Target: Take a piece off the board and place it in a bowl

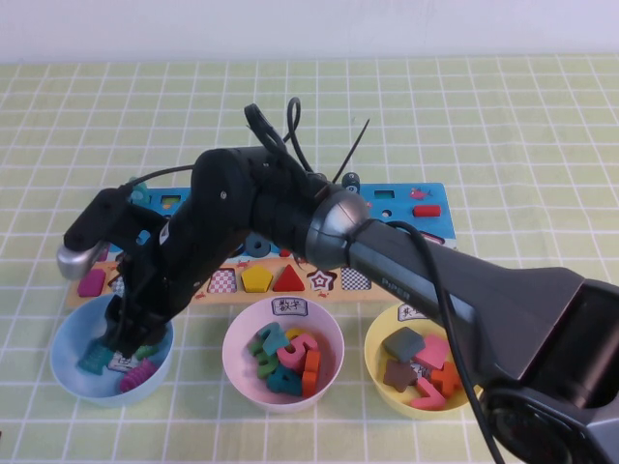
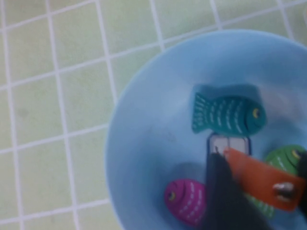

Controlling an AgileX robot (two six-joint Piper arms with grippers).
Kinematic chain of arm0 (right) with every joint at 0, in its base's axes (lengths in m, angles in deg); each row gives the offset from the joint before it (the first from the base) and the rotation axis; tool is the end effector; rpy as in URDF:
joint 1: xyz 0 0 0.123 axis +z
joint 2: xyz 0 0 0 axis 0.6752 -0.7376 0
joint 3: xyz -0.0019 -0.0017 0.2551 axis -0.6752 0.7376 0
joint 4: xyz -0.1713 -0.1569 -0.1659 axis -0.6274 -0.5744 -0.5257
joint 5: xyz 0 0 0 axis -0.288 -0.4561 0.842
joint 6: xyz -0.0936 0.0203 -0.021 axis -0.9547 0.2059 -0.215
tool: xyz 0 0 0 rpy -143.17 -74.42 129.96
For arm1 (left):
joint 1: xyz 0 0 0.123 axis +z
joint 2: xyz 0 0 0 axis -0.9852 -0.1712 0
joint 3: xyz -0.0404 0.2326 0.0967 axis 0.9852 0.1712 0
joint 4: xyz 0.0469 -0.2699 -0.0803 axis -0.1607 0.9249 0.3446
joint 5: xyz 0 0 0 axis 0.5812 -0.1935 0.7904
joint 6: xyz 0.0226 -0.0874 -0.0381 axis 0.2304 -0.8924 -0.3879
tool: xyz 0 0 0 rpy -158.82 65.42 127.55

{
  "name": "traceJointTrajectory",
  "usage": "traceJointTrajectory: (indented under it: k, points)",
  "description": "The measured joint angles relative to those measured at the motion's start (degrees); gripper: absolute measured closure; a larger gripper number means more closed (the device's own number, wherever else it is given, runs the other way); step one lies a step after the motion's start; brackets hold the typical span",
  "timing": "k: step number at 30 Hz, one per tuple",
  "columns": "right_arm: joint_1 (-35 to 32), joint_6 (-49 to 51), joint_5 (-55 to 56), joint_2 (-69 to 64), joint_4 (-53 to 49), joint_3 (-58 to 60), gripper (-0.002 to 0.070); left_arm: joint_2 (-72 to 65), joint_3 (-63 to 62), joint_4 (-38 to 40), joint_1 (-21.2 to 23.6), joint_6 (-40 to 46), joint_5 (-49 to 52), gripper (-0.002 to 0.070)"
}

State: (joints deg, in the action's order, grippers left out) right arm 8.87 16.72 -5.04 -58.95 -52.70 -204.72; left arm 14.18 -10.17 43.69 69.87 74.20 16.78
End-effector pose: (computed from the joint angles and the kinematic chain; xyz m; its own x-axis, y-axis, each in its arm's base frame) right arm 0.3120 0.4552 0.1879 -0.2532 -0.7462 -0.6157 -0.9672 0.1820 0.1771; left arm 0.1229 -0.0136 0.1700 -0.2440 0.3652 -0.8984 0.1819 0.9272 0.3276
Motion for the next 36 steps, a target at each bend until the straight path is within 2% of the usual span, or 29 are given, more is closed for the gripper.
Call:
traceJointTrajectory:
  k: [3,5,7,9,11,13,15,18,23,29,33,36]
  points:
    - [0.0,-0.8,0.2,0.0,1.4,-0.1,0.0255,0.0,0.0,0.0,0.0,0.0,0.0,0.0678]
    - [0.0,-0.8,0.3,0.0,1.5,-0.1,0.0216,0.0,0.0,0.0,0.0,0.0,0.0,0.0679]
    - [0.0,-0.8,0.5,0.0,1.9,-0.1,0.0213,0.0,0.0,0.0,0.0,0.0,0.0,0.0679]
    - [0.0,-0.8,0.6,0.0,2.3,-0.2,0.0244,0.0,0.0,0.0,0.0,0.0,0.0,0.0678]
    - [-0.2,-0.4,0.6,0.2,2.7,-0.2,0.0318,0.0,0.0,0.0,0.0,0.0,0.0,0.0679]
    - [-0.6,0.2,-0.3,1.1,2.8,-0.2,0.0424,0.0,0.0,0.0,0.0,0.0,0.0,0.0678]
    - [-1.4,0.5,-1.9,2.8,2.9,-0.2,0.0564,0.0,0.0,0.0,0.0,0.0,0.0,0.0679]
    - [-2.8,1.6,-5.8,6.2,3.0,-0.2,0.0657,0.0,0.0,0.0,0.0,0.0,0.0,0.0679]
    - [-4.3,3.1,-11.2,12.2,3.0,-0.2,0.0686,0.0,0.0,0.0,0.0,0.0,0.0,0.0678]
    - [-4.3,3.7,-12.3,18.9,3.0,2.3,0.0691,0.0,0.0,0.0,0.0,0.0,0.0,0.0678]
    - [-4.3,3.7,-10.7,25.2,2.5,10.3,0.0691,0.0,0.0,0.0,0.0,0.0,0.0,0.0678]
    - [-4.3,3.7,-4.8,31.0,1.0,20.6,0.0691,0.0,0.0,0.0,0.0,0.0,0.0,0.0678]
